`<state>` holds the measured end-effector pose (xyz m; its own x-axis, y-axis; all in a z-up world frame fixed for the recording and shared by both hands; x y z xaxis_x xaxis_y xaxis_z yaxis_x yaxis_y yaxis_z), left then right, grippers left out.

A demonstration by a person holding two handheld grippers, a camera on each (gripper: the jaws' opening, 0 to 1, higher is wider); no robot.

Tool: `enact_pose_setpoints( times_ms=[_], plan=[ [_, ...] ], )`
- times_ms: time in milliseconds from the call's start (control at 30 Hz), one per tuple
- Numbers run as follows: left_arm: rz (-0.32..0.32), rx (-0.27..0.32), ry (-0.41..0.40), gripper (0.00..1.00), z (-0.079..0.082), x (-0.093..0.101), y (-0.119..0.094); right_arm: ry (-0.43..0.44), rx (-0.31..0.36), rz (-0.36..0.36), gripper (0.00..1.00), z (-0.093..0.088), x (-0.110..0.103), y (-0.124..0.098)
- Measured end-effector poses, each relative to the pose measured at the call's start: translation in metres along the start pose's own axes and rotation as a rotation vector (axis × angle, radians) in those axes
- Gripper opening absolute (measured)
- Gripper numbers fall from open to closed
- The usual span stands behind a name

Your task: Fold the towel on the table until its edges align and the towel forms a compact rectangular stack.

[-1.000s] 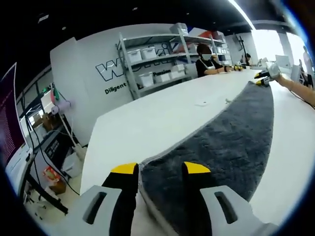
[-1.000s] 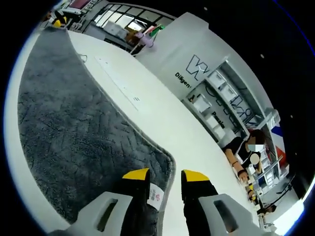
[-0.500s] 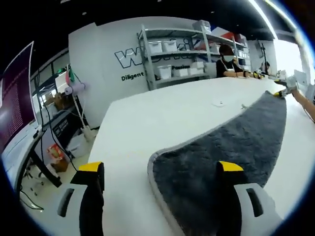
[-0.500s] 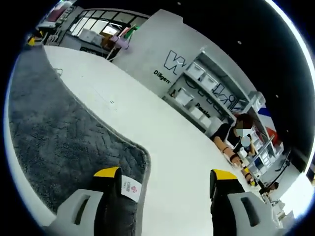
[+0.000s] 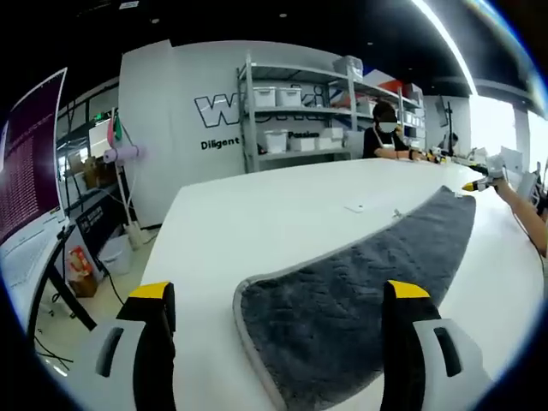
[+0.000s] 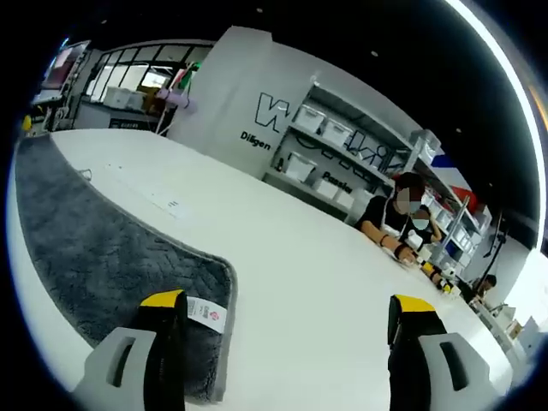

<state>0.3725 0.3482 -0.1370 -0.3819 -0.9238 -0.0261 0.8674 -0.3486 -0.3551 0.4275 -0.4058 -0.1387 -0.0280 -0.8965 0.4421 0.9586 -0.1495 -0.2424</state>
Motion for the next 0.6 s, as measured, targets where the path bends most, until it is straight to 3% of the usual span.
enact_pose_setpoints(
  times_ms=[367, 600],
  plan=[
    [-0.036, 0.062, -0.021, 0.96, 0.012, 0.014, -0.026, 0.074, 0.018, 0.048, 0.99, 0.014, 0.001, -0.022],
    [-0.106, 0.016, 0.008, 0.95, 0.001, 0.034, -0.036, 0.067, 0.016, 0.078, 0.99, 0.013, -0.004, -0.046]
  ],
)
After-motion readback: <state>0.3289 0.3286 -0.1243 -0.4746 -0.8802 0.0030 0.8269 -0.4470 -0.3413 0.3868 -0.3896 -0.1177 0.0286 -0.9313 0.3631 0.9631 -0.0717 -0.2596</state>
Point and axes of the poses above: the point that each gripper's makers call its tool centre point, and the gripper's own axes: y roughly forward along the fingers, x roughly to its right, z roughly out of its top, the point moved 6 cm from there along -y, roughly backward along the fingers, and after that the axes turned 5 degrees about -z, right-handed, at the moved point
